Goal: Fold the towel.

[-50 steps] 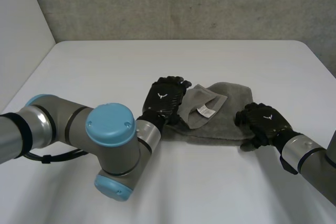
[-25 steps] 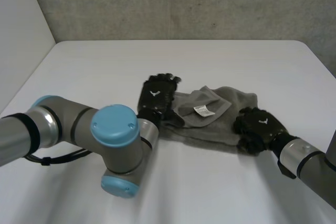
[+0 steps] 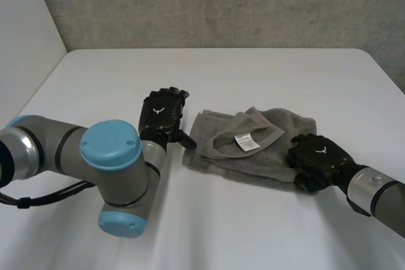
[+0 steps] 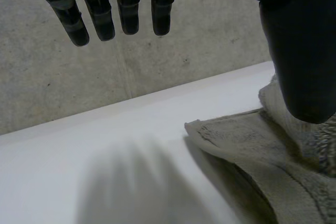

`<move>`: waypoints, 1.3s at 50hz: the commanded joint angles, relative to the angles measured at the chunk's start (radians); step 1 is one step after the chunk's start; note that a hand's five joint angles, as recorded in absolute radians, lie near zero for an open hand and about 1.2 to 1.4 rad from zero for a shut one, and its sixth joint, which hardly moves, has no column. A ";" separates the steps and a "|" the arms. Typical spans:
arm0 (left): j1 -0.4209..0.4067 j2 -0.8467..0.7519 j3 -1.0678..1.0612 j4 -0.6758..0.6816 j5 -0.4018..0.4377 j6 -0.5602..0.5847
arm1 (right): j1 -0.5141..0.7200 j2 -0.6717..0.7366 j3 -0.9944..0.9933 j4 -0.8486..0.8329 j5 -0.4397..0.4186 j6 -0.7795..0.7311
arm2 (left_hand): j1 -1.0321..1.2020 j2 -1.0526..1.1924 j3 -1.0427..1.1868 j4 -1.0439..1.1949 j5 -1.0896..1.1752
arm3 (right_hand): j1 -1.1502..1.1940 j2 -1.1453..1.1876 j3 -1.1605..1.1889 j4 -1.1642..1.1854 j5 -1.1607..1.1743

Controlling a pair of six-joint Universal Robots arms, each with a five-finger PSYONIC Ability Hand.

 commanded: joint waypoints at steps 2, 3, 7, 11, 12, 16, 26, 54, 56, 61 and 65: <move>-0.056 0.028 -0.001 -0.041 0.002 0.000 | -0.008 -0.025 -0.001 0.001 -0.046 -0.009 | -0.098 -0.059 -0.038 -0.047 -0.048 | 0.115 0.075 0.016 0.030 0.055; -0.077 0.051 -0.007 -0.048 0.002 -0.001 | -0.010 -0.027 -0.004 0.001 -0.057 -0.019 | -0.098 -0.059 -0.038 -0.047 -0.048 | 0.115 0.075 0.016 0.030 0.055; -0.097 0.076 -0.023 -0.052 0.005 0.000 | -0.036 -0.024 -0.013 0.004 -0.059 -0.087 | -0.098 -0.059 -0.038 -0.047 -0.048 | 0.115 0.075 0.016 0.030 0.055; -0.128 0.096 -0.035 -0.052 0.004 0.002 | -0.073 -0.021 -0.015 0.005 -0.056 -0.144 | -0.098 -0.059 -0.038 -0.047 -0.048 | 0.115 0.075 0.016 0.030 0.055; -0.134 0.101 -0.035 -0.052 0.004 0.002 | -0.089 -0.021 -0.017 0.010 -0.056 -0.171 | -0.098 -0.059 -0.038 -0.047 -0.048 | 0.115 0.075 0.016 0.030 0.055; -0.146 0.105 -0.032 -0.050 0.004 0.002 | -0.113 -0.021 -0.027 0.048 -0.054 -0.217 | -0.098 -0.059 -0.038 -0.047 -0.048 | 0.115 0.075 0.016 0.030 0.055; -0.171 0.036 0.014 -0.044 0.004 0.023 | -0.113 -0.013 -0.043 0.163 -0.073 -0.291 | -0.098 -0.059 -0.038 -0.047 -0.048 | 0.115 0.075 0.016 0.030 0.055; -0.262 -0.073 0.083 -0.047 0.001 0.068 | -0.110 -0.015 -0.033 0.160 -0.071 -0.283 | -0.093 -0.053 -0.038 -0.047 -0.042 | 0.115 0.075 0.016 0.030 0.055; -0.262 -0.086 0.092 -0.045 0.001 0.068 | -0.110 -0.015 -0.033 0.160 -0.071 -0.283 | -0.090 -0.050 -0.038 -0.047 -0.039 | 0.115 0.075 0.016 0.030 0.055; -0.260 -0.125 0.126 -0.045 -0.001 0.096 | -0.110 -0.015 -0.033 0.160 -0.071 -0.283 | -0.090 -0.050 -0.038 -0.047 -0.039 | 0.115 0.075 0.016 0.030 0.055; -0.257 -0.137 0.151 -0.009 -0.039 0.149 | -0.110 -0.015 -0.033 0.160 -0.071 -0.283 | -0.087 -0.047 -0.038 -0.047 -0.037 | 0.115 0.075 0.016 0.030 0.055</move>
